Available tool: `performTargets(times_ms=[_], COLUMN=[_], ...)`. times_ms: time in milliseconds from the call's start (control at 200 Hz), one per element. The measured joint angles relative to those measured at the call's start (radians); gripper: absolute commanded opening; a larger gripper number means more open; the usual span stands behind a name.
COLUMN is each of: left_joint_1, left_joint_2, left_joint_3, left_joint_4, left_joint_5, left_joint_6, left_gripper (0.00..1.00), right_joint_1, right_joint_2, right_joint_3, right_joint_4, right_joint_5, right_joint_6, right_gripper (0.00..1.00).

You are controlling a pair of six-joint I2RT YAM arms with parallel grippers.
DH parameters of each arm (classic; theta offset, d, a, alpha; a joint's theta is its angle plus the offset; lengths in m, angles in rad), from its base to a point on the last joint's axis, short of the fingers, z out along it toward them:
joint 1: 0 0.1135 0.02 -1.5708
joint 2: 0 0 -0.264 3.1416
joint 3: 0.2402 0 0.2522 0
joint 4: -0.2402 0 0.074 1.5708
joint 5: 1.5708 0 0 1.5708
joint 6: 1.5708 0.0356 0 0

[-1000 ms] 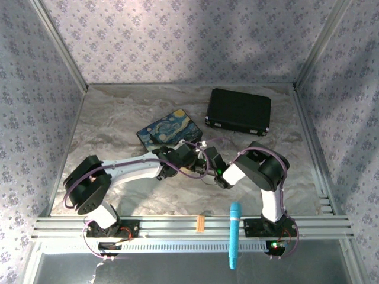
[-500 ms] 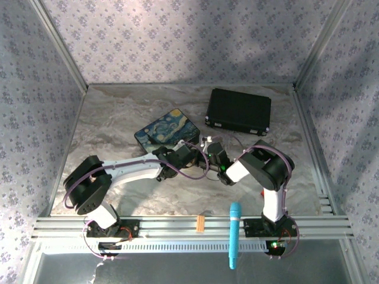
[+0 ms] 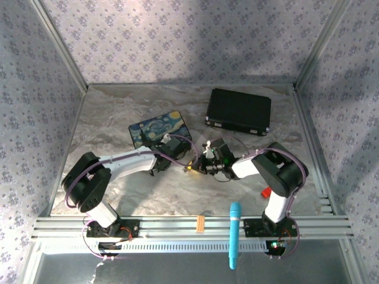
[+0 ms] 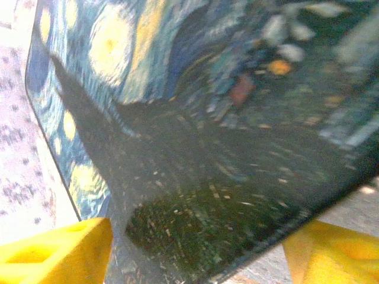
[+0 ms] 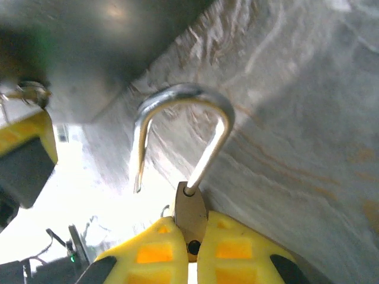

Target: Unlock the padlock with the key

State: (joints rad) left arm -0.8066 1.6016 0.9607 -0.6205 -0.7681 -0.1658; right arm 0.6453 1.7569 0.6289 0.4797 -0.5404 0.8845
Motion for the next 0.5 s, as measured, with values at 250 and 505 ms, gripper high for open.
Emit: performTargets(times_ms=[250, 505], left_joint_1=[0.116, 0.195], left_joint_2=[-0.021, 0.011], left_joint_3=[0.001, 0.024], left_joint_4=[0.026, 0.091], left_joint_5=[0.039, 0.056], left_joint_6=[0.000, 0.026], left_gripper=[0.84, 0.85], right_joint_1=[-0.071, -0.150], right_joint_2=[-0.037, -0.036], right_joint_3=[0.198, 0.295], right_joint_4=[-0.573, -0.896], right_joint_5=[-0.042, -0.041], right_joint_6=[-0.290, -0.465], right_gripper=[0.04, 0.09])
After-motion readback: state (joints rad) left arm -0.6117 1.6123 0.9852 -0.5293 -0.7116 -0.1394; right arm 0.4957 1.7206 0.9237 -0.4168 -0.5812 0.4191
